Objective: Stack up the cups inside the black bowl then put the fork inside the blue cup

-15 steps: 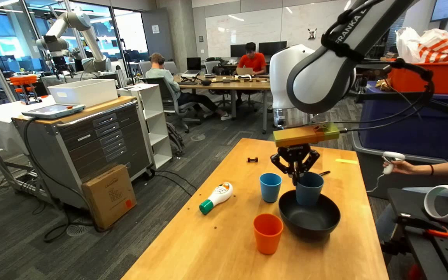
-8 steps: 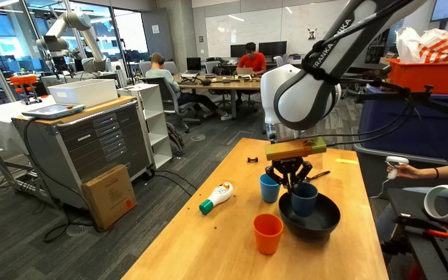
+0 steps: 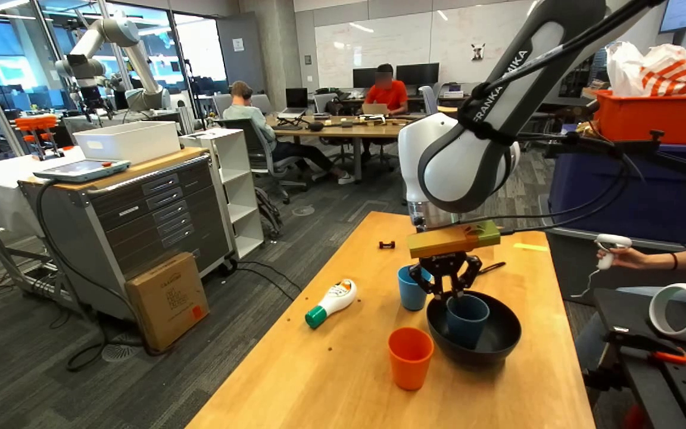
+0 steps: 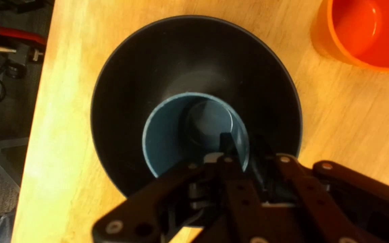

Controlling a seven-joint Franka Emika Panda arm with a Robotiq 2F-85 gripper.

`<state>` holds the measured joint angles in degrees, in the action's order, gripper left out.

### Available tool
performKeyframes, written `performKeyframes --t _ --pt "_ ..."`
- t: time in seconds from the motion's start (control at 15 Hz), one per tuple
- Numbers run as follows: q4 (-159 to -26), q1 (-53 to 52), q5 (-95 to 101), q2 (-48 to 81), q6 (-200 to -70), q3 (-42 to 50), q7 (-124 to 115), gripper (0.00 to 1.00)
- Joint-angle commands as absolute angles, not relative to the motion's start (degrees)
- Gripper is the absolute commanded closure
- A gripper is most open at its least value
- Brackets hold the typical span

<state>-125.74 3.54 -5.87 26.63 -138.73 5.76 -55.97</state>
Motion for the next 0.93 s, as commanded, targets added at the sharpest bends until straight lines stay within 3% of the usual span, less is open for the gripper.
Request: performKeyframes --t 0.0,0.4,0.87 --pt "-125.0 2.0 -7.1 25.9 -138.2 6.9 -56.0 0.47" --pt "-127.3 0.0 -6.0 19.4 -135.5 6.2 -55.4 0.02" --pt "-131.4 -4.6 2.7 9.2 -132.0 5.4 -59.0 0.00"
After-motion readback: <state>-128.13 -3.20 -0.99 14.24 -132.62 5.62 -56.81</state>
